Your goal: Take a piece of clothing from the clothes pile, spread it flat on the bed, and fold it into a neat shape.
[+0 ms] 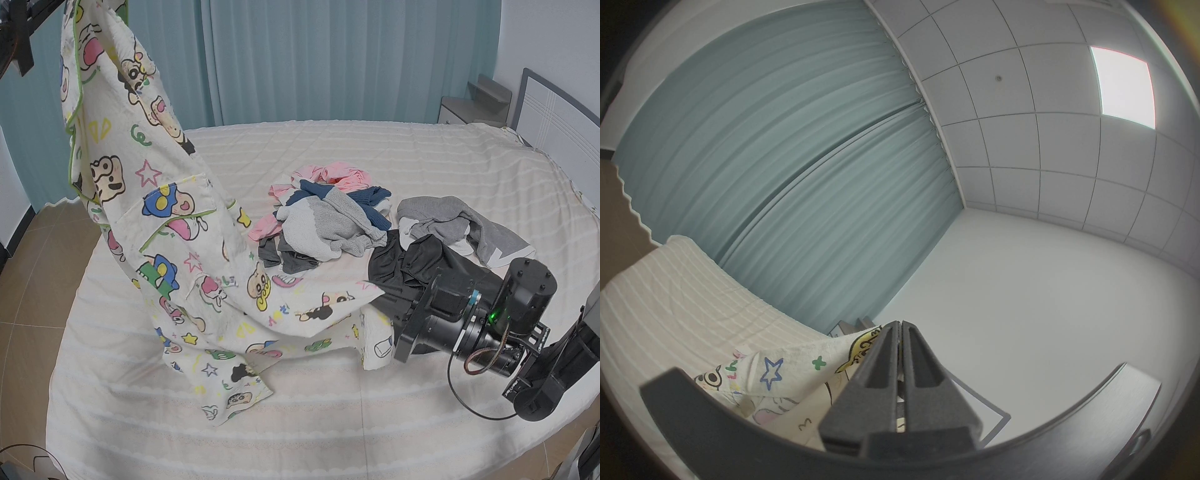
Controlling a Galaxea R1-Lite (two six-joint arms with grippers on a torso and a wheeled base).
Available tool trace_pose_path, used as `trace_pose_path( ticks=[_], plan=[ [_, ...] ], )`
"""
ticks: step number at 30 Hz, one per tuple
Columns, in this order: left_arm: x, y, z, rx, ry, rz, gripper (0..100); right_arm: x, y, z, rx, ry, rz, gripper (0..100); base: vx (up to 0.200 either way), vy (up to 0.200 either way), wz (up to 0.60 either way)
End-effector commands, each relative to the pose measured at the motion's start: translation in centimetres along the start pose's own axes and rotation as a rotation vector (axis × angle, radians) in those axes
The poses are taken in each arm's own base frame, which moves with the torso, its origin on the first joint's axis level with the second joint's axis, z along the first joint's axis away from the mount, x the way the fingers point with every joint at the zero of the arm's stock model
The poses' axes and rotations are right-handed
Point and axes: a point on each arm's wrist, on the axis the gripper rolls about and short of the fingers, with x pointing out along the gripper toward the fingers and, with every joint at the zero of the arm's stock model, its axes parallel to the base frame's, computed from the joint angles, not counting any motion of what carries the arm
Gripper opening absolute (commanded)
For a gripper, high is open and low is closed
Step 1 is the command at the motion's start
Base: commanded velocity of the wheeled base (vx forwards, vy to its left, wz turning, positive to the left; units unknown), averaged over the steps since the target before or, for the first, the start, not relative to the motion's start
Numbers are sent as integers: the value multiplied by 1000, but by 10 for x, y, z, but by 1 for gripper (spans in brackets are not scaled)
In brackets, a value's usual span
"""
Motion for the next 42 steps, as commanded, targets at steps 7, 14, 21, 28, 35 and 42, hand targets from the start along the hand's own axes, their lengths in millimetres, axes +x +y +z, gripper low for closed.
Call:
trace_pose_path(
  ticks=[7,14,21,28,35,42],
  plan=[
    [-1,21,-19,106,68,96,0,-7,-32,44,-53,-149,-165,0,0,0,0],
    [-4,24,-20,224,14,185,0,-15,-44,71,-76,-218,-242,0,0,0,0],
    [-19,28,-30,296,33,247,0,-23,-51,94,-93,-274,-300,0,0,0,0],
    [-38,36,-45,358,74,314,0,-31,-63,119,-112,-349,-390,0,0,0,0],
    [-56,50,-71,483,163,386,0,-40,-62,138,-90,-396,-409,0,0,0,0],
    [-66,57,-93,477,191,452,0,-48,-61,143,-89,-411,-426,0,0,0,0]
  ],
)
